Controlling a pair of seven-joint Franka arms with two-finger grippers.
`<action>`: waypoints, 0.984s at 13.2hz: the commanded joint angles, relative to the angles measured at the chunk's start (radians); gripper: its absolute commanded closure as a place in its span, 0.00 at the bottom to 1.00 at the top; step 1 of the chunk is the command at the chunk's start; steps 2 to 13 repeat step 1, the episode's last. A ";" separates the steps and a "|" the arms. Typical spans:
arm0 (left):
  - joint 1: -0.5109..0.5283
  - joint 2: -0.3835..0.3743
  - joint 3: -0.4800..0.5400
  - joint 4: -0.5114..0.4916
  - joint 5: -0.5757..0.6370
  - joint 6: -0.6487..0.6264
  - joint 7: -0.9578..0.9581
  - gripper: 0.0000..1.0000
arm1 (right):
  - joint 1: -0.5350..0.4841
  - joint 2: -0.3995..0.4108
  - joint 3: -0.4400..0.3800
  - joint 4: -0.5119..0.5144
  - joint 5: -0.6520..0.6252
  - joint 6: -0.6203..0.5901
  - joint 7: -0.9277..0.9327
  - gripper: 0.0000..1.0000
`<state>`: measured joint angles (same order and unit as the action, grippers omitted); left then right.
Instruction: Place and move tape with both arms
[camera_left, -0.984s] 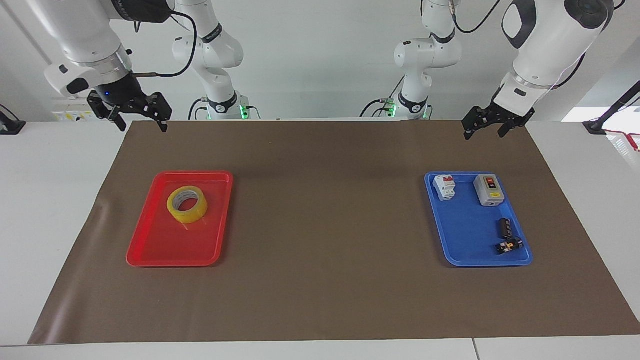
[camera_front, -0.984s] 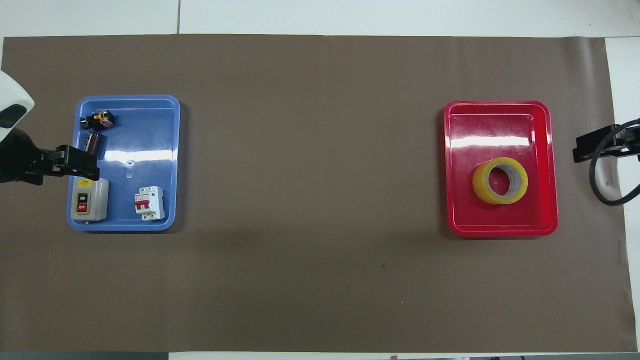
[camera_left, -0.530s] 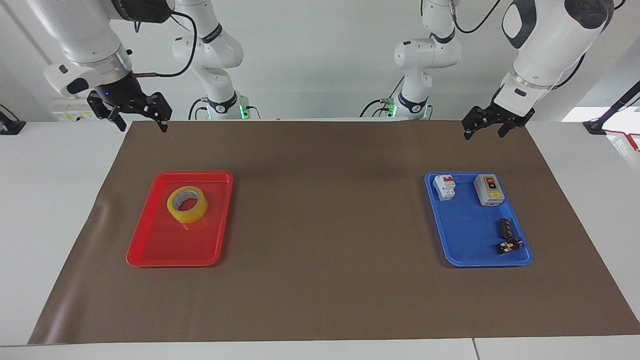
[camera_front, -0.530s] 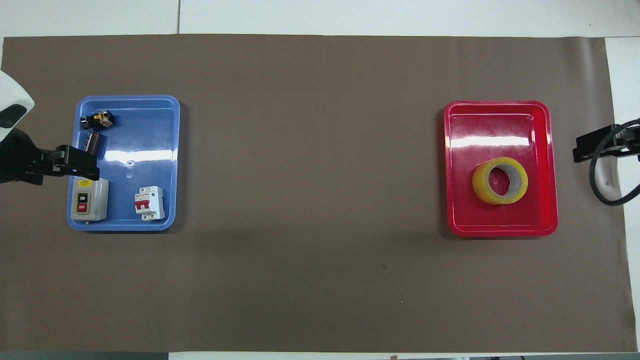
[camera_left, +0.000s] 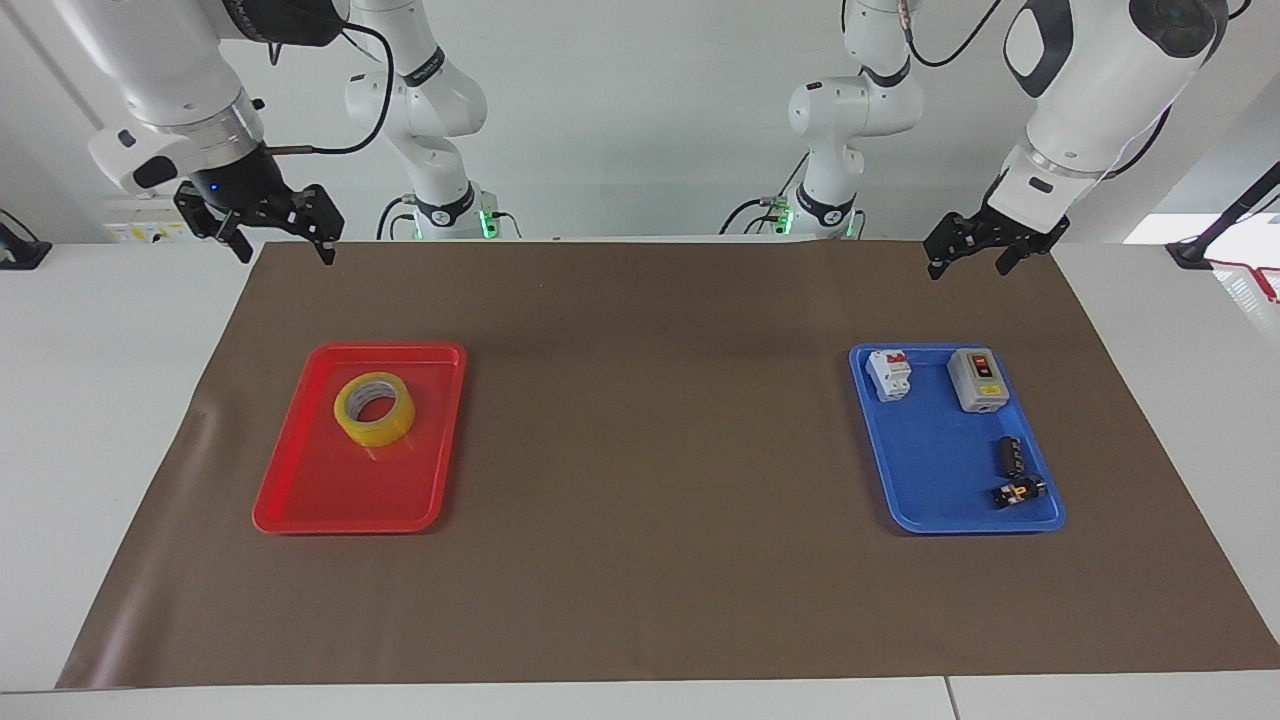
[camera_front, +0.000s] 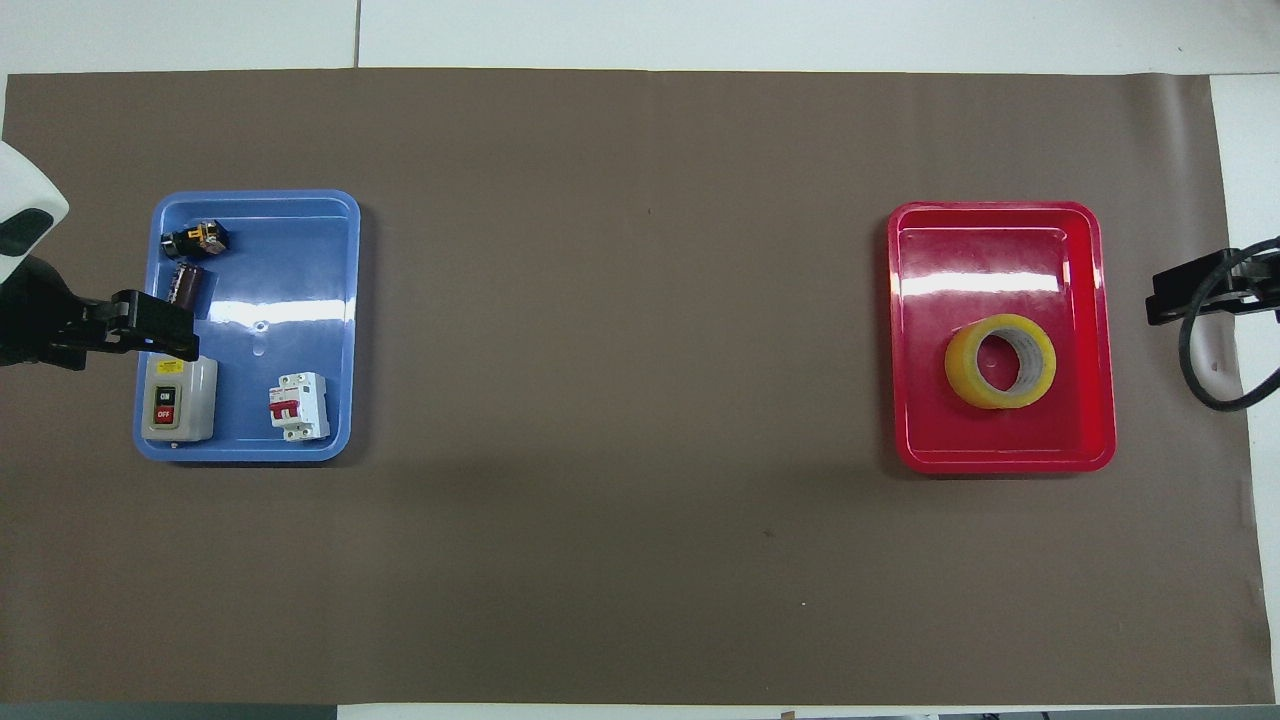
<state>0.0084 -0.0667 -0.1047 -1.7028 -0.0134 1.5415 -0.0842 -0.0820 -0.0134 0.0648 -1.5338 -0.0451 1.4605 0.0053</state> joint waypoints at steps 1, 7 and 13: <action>0.013 -0.015 -0.004 -0.005 -0.013 0.005 0.006 0.00 | -0.010 0.006 0.007 0.008 0.011 0.003 0.008 0.00; 0.013 -0.015 -0.004 -0.005 -0.013 0.005 0.006 0.00 | -0.010 0.006 0.007 0.008 0.011 0.003 0.008 0.00; 0.013 -0.015 -0.004 -0.005 -0.013 0.005 0.006 0.00 | -0.010 0.006 0.007 0.008 0.011 0.003 0.008 0.00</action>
